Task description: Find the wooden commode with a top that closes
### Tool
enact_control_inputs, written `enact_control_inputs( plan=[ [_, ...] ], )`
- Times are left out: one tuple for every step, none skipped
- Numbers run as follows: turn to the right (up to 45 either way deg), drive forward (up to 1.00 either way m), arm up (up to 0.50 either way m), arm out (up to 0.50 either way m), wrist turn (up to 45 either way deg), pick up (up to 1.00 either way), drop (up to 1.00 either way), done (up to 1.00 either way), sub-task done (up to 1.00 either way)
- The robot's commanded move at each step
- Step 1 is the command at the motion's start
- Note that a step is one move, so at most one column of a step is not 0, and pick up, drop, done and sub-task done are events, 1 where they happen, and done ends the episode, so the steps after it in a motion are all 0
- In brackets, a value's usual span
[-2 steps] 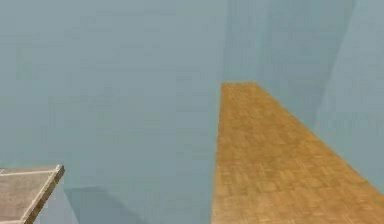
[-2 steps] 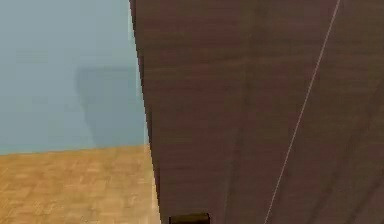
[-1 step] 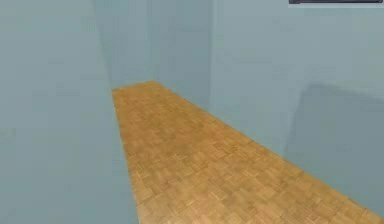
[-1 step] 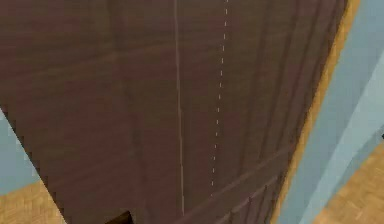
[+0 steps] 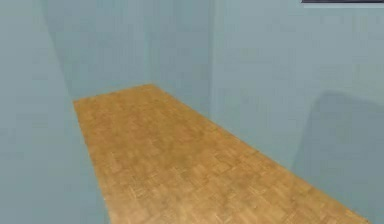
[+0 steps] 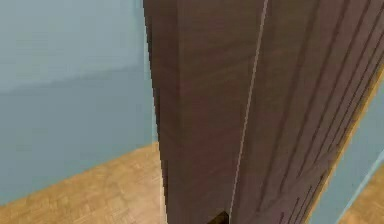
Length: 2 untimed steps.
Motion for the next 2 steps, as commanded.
enact_control_inputs(
  plan=[
    [18.0, 0.0, 0.0, 0.0, 0.0, 0.0, 0.0, 0.0, 0.0],
    [0.0, 0.25, 0.0, 0.0, 0.0, 0.0, 0.0, 0.0, 0.0]
  ],
)
